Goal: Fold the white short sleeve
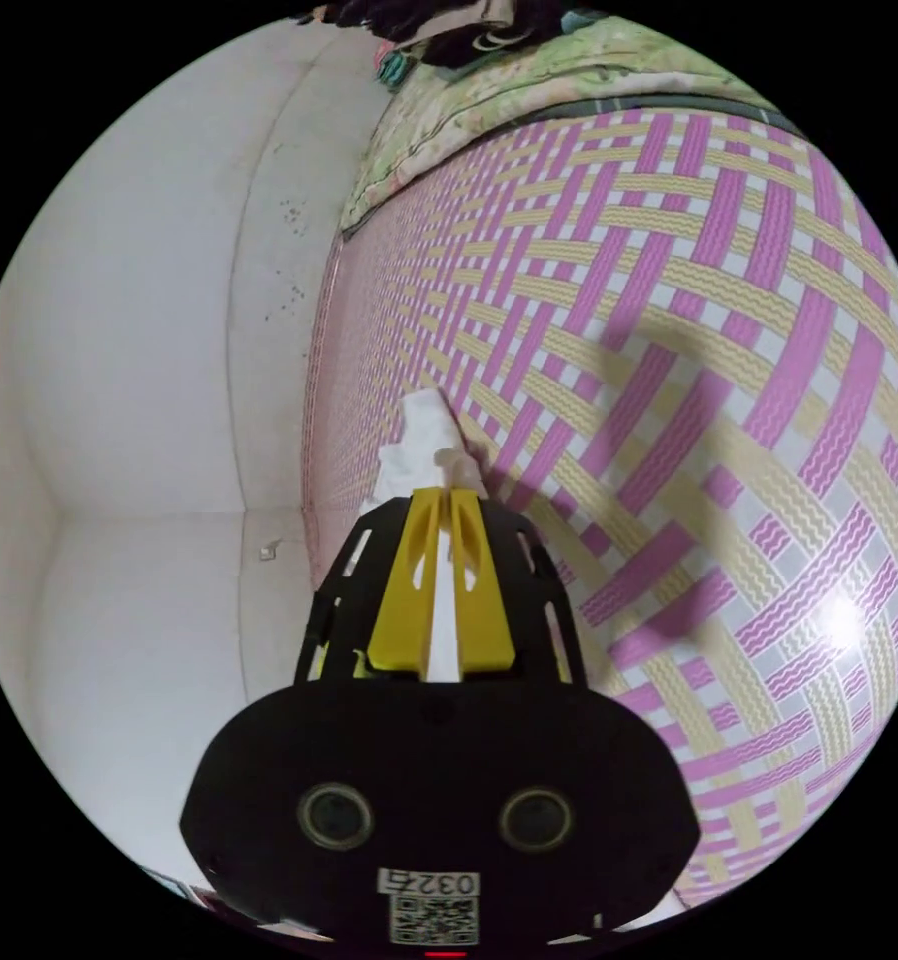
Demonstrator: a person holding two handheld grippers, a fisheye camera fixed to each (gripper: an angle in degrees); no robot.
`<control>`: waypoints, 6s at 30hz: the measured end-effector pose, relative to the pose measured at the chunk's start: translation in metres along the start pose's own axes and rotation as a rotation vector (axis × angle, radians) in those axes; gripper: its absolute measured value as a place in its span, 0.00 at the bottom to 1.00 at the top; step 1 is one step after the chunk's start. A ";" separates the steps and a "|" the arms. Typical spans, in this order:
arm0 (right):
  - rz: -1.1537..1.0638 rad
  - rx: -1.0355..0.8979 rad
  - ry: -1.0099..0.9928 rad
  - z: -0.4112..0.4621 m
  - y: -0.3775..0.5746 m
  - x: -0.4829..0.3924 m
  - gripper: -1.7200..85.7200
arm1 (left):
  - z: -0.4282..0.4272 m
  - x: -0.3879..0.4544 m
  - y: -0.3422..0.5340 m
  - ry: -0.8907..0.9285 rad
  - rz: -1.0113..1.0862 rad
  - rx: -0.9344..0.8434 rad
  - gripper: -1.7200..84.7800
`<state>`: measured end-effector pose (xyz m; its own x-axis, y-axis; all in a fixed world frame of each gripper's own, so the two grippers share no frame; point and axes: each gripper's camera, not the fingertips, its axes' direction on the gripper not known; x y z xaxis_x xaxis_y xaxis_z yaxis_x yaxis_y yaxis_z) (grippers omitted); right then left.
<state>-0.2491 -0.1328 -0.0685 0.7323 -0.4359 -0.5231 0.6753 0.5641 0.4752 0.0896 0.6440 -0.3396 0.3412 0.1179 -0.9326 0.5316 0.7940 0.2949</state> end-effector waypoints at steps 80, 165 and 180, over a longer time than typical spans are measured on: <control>-0.362 0.118 0.659 -0.233 0.407 -0.025 0.01 | 0.244 0.025 -0.359 0.027 0.004 -0.333 0.01; -0.272 -0.213 0.380 -0.226 0.372 0.009 0.08 | 0.216 0.060 -0.205 -0.282 0.355 -0.365 0.04; -0.186 -0.182 0.348 -0.228 0.415 0.032 0.08 | 0.239 0.082 -0.212 -0.244 0.450 -0.448 0.06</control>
<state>0.0341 0.2475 -0.0495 0.5057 -0.2972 -0.8099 0.7434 0.6264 0.2343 0.1901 0.3425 -0.4287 0.6473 0.3987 -0.6497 -0.0581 0.8756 0.4794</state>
